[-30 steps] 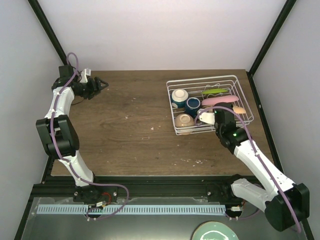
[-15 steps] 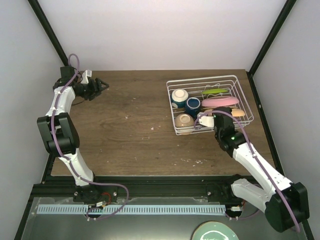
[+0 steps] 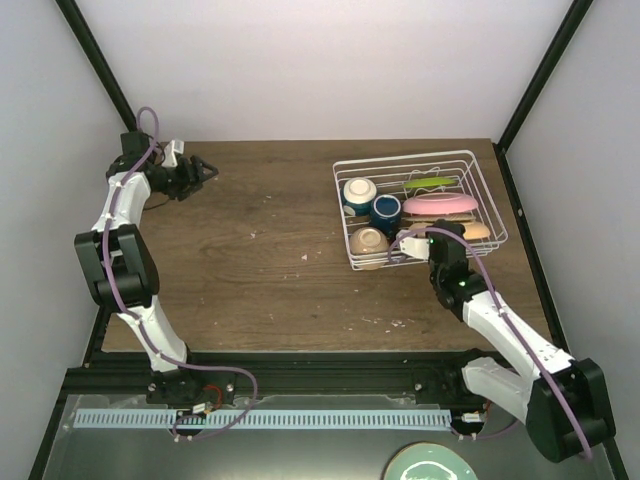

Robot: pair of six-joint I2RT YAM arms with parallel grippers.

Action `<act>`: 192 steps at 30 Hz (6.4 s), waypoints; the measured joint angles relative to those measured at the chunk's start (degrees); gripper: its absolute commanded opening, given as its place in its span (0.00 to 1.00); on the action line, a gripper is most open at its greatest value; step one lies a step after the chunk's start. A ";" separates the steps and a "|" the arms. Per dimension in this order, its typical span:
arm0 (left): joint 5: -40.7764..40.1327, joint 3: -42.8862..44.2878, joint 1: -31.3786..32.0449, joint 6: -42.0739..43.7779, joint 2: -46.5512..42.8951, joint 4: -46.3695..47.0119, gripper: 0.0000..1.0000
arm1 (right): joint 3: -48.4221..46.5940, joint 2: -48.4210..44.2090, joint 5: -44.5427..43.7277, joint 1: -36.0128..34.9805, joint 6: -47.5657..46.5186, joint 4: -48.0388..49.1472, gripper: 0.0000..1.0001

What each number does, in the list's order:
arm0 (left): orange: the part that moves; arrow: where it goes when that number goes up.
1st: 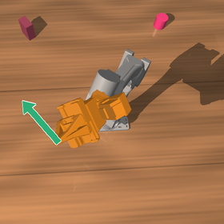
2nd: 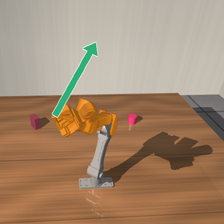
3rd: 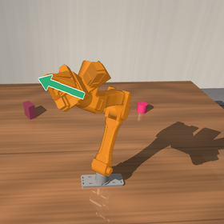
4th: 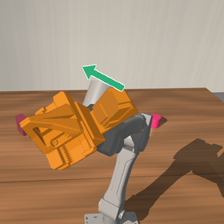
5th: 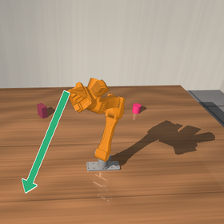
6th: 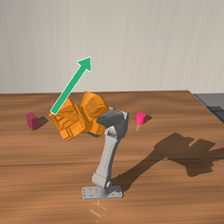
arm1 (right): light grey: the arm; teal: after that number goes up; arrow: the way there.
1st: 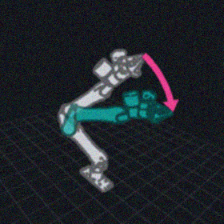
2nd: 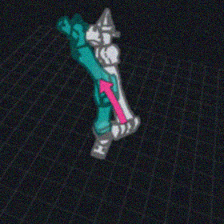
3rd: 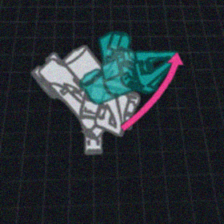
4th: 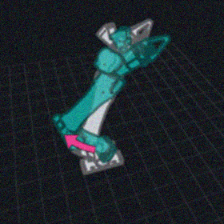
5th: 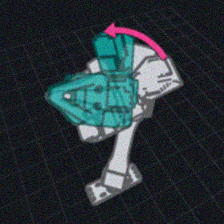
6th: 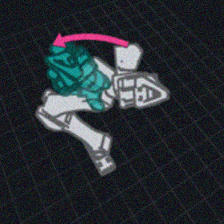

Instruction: Load the mixed dishes into the dish rack

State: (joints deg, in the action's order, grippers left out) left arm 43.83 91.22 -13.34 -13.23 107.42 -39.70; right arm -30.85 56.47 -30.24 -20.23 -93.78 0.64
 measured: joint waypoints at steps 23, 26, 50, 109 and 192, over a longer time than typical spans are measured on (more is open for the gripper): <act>0.42 0.00 0.00 0.00 0.26 0.04 0.77 | 2.99 -1.90 5.62 5.44 4.02 0.98 0.66; 0.42 0.00 0.00 -0.02 0.26 0.09 0.77 | 2.97 -3.37 6.29 2.62 5.27 -0.35 0.77; -1.79 -0.39 0.87 0.00 0.26 0.26 0.78 | -23.78 19.91 22.93 -17.77 45.00 -6.08 1.00; -10.75 2.97 19.61 6.45 -0.42 -0.39 0.81 | -65.64 51.91 8.55 39.01 99.08 -49.05 1.00; -18.21 4.68 16.37 6.51 4.66 -3.30 0.84 | -55.10 58.34 28.89 22.60 96.15 -50.60 1.00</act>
State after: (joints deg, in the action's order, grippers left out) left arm 25.63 95.90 3.03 -6.72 112.07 -43.00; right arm -85.95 114.80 -1.34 2.37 2.37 -49.95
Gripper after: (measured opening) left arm 0.840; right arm 0.999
